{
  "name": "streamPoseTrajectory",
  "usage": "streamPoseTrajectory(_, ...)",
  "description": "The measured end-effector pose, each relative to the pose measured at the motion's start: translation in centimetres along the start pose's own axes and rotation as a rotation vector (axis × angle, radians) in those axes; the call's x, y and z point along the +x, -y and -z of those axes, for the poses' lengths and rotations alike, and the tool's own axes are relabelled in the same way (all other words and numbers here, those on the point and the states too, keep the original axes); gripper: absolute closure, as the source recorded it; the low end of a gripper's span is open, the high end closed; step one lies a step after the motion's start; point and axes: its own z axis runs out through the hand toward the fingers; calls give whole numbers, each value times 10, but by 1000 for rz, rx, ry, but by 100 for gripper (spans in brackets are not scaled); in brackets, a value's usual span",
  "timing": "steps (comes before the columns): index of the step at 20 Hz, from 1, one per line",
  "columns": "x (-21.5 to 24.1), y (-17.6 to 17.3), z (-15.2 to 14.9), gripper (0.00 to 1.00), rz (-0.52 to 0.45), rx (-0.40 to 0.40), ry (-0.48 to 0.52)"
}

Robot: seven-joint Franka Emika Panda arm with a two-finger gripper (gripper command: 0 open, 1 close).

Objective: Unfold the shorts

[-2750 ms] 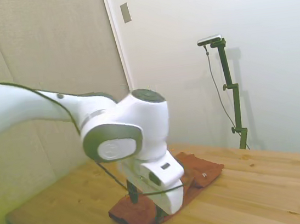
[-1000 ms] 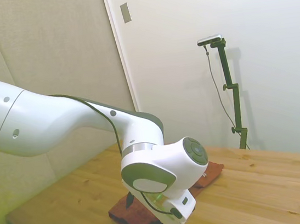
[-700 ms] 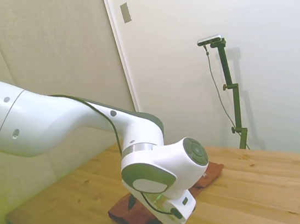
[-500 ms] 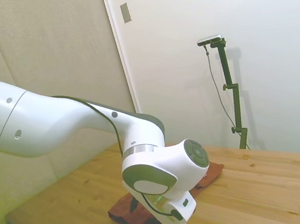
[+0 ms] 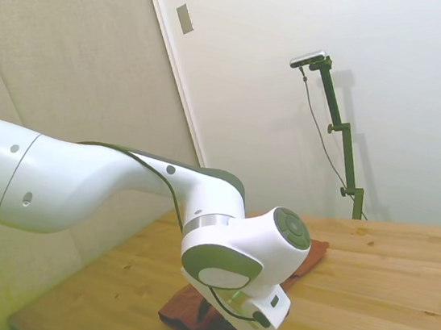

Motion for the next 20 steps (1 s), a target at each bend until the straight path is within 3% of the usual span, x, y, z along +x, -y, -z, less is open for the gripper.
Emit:
streamPoseTrajectory(14, 1, -18, 49, 100, -23, 48, -26)
streamPoseTrajectory(20, -3, 7, 64, 100, 15, 46, -37)
